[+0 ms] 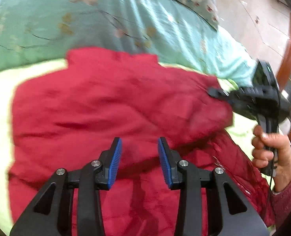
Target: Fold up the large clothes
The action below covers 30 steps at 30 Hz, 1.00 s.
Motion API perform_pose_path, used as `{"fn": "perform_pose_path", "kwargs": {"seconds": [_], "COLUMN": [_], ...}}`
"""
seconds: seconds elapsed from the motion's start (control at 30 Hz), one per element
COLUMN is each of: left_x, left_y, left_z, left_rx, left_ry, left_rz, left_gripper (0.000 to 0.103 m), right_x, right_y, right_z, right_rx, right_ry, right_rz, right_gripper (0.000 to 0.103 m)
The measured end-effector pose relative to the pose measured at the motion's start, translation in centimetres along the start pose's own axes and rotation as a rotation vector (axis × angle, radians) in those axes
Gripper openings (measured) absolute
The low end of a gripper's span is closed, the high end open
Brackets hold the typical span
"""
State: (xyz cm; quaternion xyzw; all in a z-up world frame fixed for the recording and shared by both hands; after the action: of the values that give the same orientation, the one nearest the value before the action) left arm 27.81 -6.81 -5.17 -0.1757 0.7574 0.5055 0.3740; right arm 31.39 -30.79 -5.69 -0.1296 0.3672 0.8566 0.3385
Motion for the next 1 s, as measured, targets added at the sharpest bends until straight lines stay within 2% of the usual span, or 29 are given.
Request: {"fn": "perform_pose_path", "kwargs": {"seconds": [0.17, 0.3, 0.37, 0.43, 0.5, 0.6, 0.63, 0.7, 0.77, 0.87, 1.0], "left_x": [-2.0, -2.0, -1.1, -0.3, -0.1, 0.0, 0.1, 0.0, 0.1, 0.1, 0.2], "left_y": [0.8, -1.2, -2.9, -4.2, -4.7, -4.8, -4.9, -5.0, -4.9, -4.8, -4.7], "left_z": [4.3, 7.2, 8.6, 9.3, 9.4, 9.1, 9.0, 9.2, 9.2, 9.3, 9.3], "left_rx": [-0.079, -0.116, -0.111, -0.097, -0.102, -0.116, -0.117, -0.114, -0.117, -0.119, -0.115], "left_ry": [0.044, 0.087, 0.129, 0.148, 0.149, 0.146, 0.148, 0.16, 0.158, 0.154, 0.146], "left_rz": [-0.03, 0.013, 0.057, 0.085, 0.083, 0.076, 0.075, 0.074, 0.074, 0.072, 0.071], "left_gripper": [0.036, 0.036, 0.035, 0.035, 0.035, 0.036, 0.035, 0.035, 0.036, 0.036, 0.036], "right_x": [0.2, 0.9, 1.2, 1.2, 0.9, 0.3, 0.2, 0.4, 1.0, 2.5, 4.4], "right_y": [-0.7, -2.4, -2.6, -2.2, -0.9, 1.9, 2.8, 3.2, 1.9, -1.4, -5.8], "right_z": [-1.3, -2.1, -2.5, -2.5, -2.3, -0.6, 0.6, 2.6, 4.7, 6.0, 3.3], "right_rx": [0.056, 0.107, 0.128, 0.153, 0.181, 0.26, 0.264, 0.252, 0.246, 0.265, 0.415], "right_ry": [0.019, 0.049, 0.059, 0.064, 0.069, 0.129, 0.167, 0.226, 0.303, 0.391, 0.429], "right_rz": [0.015, 0.033, 0.034, 0.024, -0.011, -0.114, -0.15, -0.165, -0.128, -0.053, 0.053], "right_gripper": [0.008, 0.009, 0.015, 0.03, 0.033, 0.033, 0.033, 0.035, 0.039, 0.039, 0.038]}}
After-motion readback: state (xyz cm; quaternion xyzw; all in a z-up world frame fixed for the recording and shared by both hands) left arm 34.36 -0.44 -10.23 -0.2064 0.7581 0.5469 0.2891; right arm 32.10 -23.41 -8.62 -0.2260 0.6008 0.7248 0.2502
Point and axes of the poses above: each gripper's, at about its wrist camera, not at the fingertips, and y roughly against the way its jaws point, z to its left, x to its underside, the point moved 6 cm from there along -y, roughly the way its jaws point, and after that the axes turned 1 degree about -y, right-handed, at the moved point
